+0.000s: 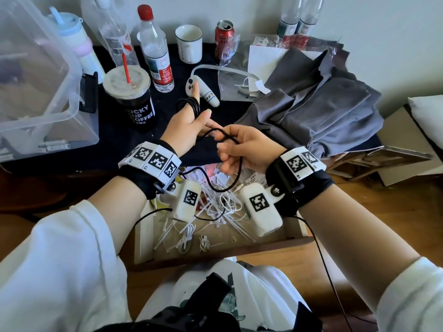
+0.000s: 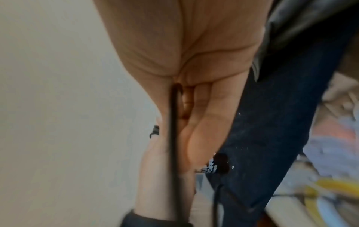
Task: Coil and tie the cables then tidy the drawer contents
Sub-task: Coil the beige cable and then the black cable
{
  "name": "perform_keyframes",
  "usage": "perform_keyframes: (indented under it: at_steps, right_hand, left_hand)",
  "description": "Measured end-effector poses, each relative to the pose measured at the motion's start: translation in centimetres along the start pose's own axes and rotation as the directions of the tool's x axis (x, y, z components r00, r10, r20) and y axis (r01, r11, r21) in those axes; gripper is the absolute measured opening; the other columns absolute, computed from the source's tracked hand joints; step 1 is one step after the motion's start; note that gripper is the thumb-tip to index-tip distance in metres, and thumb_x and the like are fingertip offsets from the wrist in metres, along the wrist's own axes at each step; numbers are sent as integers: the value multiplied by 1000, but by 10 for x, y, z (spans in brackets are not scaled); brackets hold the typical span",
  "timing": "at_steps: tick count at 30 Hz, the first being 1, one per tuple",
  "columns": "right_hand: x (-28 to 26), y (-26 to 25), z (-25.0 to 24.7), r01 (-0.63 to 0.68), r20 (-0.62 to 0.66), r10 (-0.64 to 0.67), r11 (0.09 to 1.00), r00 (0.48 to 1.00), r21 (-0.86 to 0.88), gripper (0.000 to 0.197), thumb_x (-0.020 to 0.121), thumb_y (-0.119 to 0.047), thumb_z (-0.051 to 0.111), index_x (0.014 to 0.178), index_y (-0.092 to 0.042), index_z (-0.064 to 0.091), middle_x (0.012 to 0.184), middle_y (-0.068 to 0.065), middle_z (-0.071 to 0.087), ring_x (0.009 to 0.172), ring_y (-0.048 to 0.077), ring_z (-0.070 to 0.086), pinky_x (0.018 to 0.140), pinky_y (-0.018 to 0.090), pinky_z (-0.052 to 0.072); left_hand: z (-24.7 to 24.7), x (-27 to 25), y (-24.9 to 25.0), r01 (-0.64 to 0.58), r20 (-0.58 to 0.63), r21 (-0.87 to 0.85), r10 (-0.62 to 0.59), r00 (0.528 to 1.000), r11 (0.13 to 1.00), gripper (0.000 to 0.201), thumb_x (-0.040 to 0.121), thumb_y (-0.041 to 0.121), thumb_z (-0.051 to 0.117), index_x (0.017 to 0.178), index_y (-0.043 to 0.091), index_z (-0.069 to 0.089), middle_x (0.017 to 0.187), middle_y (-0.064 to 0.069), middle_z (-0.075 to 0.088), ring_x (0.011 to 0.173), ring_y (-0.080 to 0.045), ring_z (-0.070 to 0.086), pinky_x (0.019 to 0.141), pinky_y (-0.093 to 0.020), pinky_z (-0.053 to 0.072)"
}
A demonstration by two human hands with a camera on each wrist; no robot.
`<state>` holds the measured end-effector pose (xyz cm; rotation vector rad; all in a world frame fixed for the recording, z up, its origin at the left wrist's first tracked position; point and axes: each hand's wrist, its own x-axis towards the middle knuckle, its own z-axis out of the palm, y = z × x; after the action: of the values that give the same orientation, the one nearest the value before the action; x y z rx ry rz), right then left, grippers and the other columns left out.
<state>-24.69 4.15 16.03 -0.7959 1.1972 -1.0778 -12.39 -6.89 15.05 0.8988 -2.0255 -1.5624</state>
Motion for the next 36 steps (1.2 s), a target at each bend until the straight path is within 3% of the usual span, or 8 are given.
perform_keyframes:
  at_steps: [7, 12, 17, 20, 25, 30, 33, 36]
  right_hand:
    - [-1, 1, -11, 12, 48, -13, 999, 999, 35, 18, 101, -12, 32, 92, -13, 47, 63, 4, 39, 30, -1, 21, 33, 9, 16]
    - [2, -5, -16, 143, -189, -282, 835, 941, -532, 11, 92, -11, 57, 83, -11, 63, 51, -7, 50, 38, -1, 42, 45, 8, 32]
    - [6, -9, -23, 186, -284, -478, 719, 831, -669, 10, 76, -21, 75, 71, -20, 67, 59, -14, 58, 54, -6, 50, 60, 10, 38]
    - [10, -8, -29, 217, -308, -529, 713, 791, -667, 12, 72, -17, 78, 71, -16, 66, 52, -19, 57, 53, -9, 49, 59, 6, 36]
    - [19, 5, -29, 311, -272, -530, 762, 803, -569, 15, 88, -14, 58, 94, -4, 68, 52, -29, 56, 53, -12, 52, 57, 4, 38]
    - [23, 7, -18, 231, -255, -299, 936, 919, -265, 28, 101, -15, 35, 77, -17, 50, 43, -13, 30, 34, 0, 20, 33, 10, 17]
    - [21, 5, -14, 142, -202, -175, 975, 963, -168, 31, 103, -22, 31, 73, -18, 40, 54, 0, 24, 35, 1, 16, 35, 8, 16]
    - [16, 19, -9, 46, -135, -80, 969, 988, -244, 27, 103, -24, 31, 92, -23, 56, 50, -1, 29, 34, 3, 19, 33, 10, 20]
  left_hand:
    - [-2, 3, 2, -21, -2, 13, 22, 1000, 1000, 62, 102, 14, 37, 151, 25, 1, 82, -3, 65, 63, 1, 64, 70, -10, 47]
    - [4, 0, -7, 130, 151, 50, -136, 979, 990, 44, 102, 31, 31, 141, 11, 38, 57, 1, 57, 47, -10, 49, 54, -28, 37]
    - [11, -14, 2, 311, 446, -72, -248, 860, 948, 74, 85, 63, 21, 97, 3, 62, 39, 1, 38, 32, -8, 30, 36, -16, 28]
    - [11, -20, 6, 366, 541, -217, -201, 817, 905, 51, 89, 46, 32, 80, 1, 55, 31, 3, 31, 25, -6, 24, 32, -14, 26]
    - [0, -12, 20, 435, 629, -513, -20, 777, 740, 33, 89, 32, 36, 69, 15, 56, 31, 10, 37, 24, 1, 29, 30, -14, 30]
    - [-3, -5, 29, 491, 622, -758, 249, 743, 429, 31, 94, 28, 35, 81, 15, 59, 42, 8, 47, 35, -6, 29, 41, -17, 37]
    - [0, -2, 33, 459, 516, -855, 311, 798, 240, 25, 93, 24, 38, 88, 8, 56, 46, 3, 48, 38, -9, 42, 44, -21, 40]
    - [2, 2, 39, 226, 284, -924, 157, 946, 308, 25, 96, 25, 33, 93, 10, 53, 44, 6, 43, 38, -5, 40, 47, -19, 41]
